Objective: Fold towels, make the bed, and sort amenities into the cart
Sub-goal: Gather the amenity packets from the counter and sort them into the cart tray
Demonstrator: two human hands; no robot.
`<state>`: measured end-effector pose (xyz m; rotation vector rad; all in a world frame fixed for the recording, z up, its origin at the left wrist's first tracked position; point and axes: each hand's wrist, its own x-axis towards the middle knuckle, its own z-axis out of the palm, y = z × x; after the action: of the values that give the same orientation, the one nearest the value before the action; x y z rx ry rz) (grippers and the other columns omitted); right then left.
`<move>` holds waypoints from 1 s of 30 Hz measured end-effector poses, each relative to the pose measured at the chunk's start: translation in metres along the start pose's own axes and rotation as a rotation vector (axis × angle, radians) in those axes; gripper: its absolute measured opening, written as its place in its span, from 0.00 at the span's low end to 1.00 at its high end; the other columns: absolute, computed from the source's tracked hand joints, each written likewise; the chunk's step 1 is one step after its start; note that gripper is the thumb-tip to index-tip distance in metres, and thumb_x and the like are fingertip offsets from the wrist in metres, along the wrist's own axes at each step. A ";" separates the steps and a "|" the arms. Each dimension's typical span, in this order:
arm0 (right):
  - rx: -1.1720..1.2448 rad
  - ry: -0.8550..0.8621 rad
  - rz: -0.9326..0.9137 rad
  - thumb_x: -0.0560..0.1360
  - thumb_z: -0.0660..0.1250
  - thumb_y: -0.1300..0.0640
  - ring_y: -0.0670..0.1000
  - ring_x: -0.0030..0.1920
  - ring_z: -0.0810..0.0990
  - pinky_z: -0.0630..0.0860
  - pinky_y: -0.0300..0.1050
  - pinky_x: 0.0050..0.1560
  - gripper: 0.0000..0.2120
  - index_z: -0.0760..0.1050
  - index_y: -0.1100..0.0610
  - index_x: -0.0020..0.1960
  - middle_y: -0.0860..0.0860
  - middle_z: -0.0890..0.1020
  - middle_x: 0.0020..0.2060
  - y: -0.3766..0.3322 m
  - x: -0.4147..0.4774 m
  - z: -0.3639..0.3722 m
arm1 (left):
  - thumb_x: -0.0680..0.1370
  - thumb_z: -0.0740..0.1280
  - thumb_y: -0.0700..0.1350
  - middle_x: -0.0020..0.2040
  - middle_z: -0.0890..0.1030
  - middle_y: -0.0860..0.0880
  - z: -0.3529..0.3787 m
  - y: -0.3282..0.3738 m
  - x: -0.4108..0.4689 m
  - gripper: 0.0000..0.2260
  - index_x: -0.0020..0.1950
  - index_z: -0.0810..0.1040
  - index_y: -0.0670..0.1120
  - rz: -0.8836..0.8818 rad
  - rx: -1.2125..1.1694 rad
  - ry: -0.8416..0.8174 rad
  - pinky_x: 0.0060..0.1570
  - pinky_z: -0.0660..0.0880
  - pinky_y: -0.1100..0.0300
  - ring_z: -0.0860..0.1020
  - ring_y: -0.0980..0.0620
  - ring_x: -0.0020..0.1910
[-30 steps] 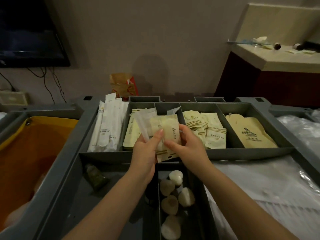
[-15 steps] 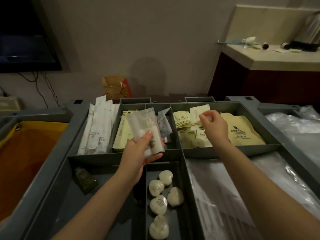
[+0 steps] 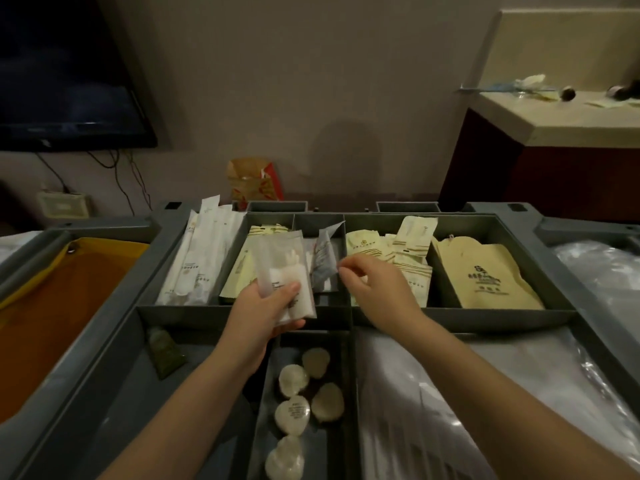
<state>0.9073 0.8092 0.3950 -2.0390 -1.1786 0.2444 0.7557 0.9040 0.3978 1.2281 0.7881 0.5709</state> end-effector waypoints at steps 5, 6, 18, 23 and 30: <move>0.305 -0.092 0.038 0.78 0.62 0.47 0.53 0.44 0.79 0.78 0.58 0.49 0.12 0.75 0.55 0.47 0.52 0.80 0.41 -0.022 -0.006 0.008 | 0.78 0.65 0.46 0.52 0.83 0.46 0.022 -0.001 -0.008 0.12 0.61 0.77 0.47 0.032 0.188 -0.116 0.48 0.80 0.52 0.82 0.49 0.50; 0.323 -0.084 0.053 0.77 0.63 0.46 0.55 0.44 0.79 0.78 0.60 0.49 0.13 0.75 0.56 0.46 0.54 0.80 0.41 -0.022 -0.006 0.009 | 0.78 0.65 0.45 0.51 0.83 0.47 0.025 -0.001 -0.009 0.12 0.61 0.77 0.47 0.040 0.199 -0.112 0.49 0.80 0.51 0.83 0.50 0.50; 0.285 -0.095 0.272 0.77 0.66 0.49 0.52 0.54 0.79 0.79 0.52 0.54 0.20 0.70 0.55 0.66 0.52 0.79 0.58 0.009 0.075 0.013 | 0.79 0.64 0.40 0.50 0.79 0.46 0.018 -0.006 -0.009 0.08 0.56 0.74 0.49 0.139 0.117 0.263 0.51 0.77 0.59 0.79 0.52 0.51; -0.468 0.092 0.101 0.80 0.57 0.46 0.58 0.69 0.66 0.64 0.56 0.67 0.23 0.62 0.51 0.73 0.54 0.69 0.69 0.054 0.069 -0.012 | 0.79 0.64 0.39 0.49 0.80 0.47 0.016 -0.006 -0.005 0.06 0.52 0.75 0.50 0.170 0.128 0.322 0.50 0.78 0.57 0.80 0.52 0.50; -0.765 -0.231 0.203 0.80 0.47 0.39 0.61 0.76 0.51 0.41 0.61 0.73 0.29 0.56 0.53 0.76 0.61 0.57 0.75 0.108 0.068 -0.024 | 0.79 0.63 0.39 0.49 0.81 0.47 0.031 -0.008 0.000 0.06 0.51 0.76 0.50 0.148 0.125 0.289 0.43 0.75 0.62 0.80 0.52 0.50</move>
<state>1.0290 0.8208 0.3503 -2.8667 -1.3345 0.1356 0.7798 0.8828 0.3943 1.3441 0.9917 0.8437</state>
